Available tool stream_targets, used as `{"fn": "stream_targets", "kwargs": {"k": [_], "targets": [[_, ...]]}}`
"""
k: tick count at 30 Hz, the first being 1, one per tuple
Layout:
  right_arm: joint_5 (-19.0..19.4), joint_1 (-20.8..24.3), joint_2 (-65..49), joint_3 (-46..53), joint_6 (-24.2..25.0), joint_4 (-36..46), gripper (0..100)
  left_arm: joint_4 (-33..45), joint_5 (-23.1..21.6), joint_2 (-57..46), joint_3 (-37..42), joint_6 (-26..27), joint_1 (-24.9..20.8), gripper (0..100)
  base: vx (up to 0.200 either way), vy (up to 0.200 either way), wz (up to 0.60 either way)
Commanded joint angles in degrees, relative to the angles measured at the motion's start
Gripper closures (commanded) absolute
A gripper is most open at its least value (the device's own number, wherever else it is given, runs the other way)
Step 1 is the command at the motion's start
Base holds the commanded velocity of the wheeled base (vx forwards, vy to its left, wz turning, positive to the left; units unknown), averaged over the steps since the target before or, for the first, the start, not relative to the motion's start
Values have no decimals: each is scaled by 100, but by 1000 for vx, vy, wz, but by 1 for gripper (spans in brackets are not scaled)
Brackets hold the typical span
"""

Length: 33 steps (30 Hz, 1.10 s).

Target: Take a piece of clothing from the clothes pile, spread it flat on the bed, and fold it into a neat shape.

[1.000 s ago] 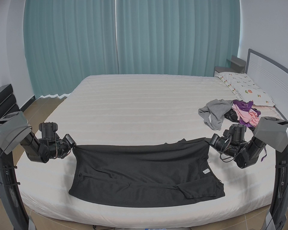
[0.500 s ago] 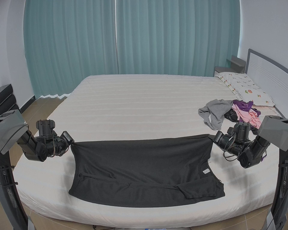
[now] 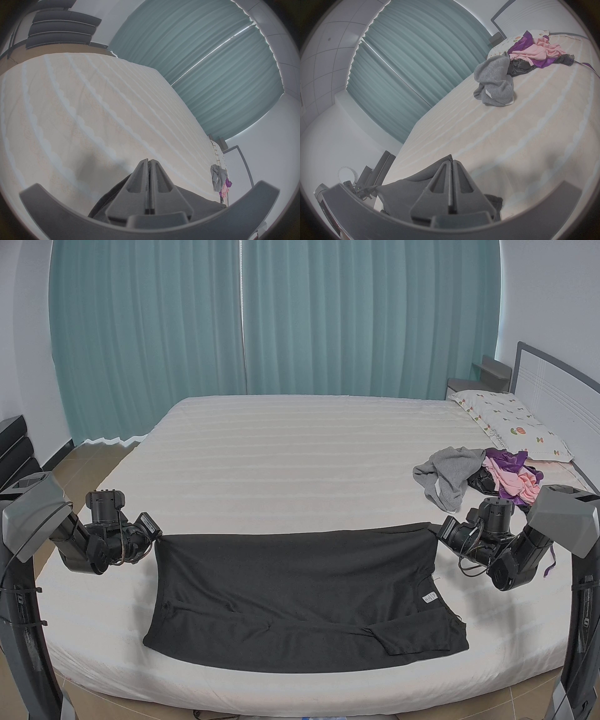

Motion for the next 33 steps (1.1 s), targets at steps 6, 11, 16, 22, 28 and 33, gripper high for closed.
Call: {"fn": "stream_targets", "kwargs": {"k": [6,11,16,22,28,33], "targets": [[69,-54,-408,602,7,-89,100,-22,-8,-210,446,6,49,100,0,0,0],[421,-89,-716,1455,-28,-371,100,-128,-35,-473,1008,50,58,100,0,0,0],[597,-89,-672,2237,-107,-863,100,-400,-140,-517,1518,155,67,100,0,0,0],[781,-212,-426,2870,-626,-1135,100,-488,-281,-464,2186,735,58,100,0,0,0],[852,-300,-48,3204,-916,-1540,100,-550,-325,-456,2371,841,58,100,0,0,0],[860,-344,233,3300,-969,-1777,100,-550,-325,-377,2406,850,49,100,0,0,0]]}}
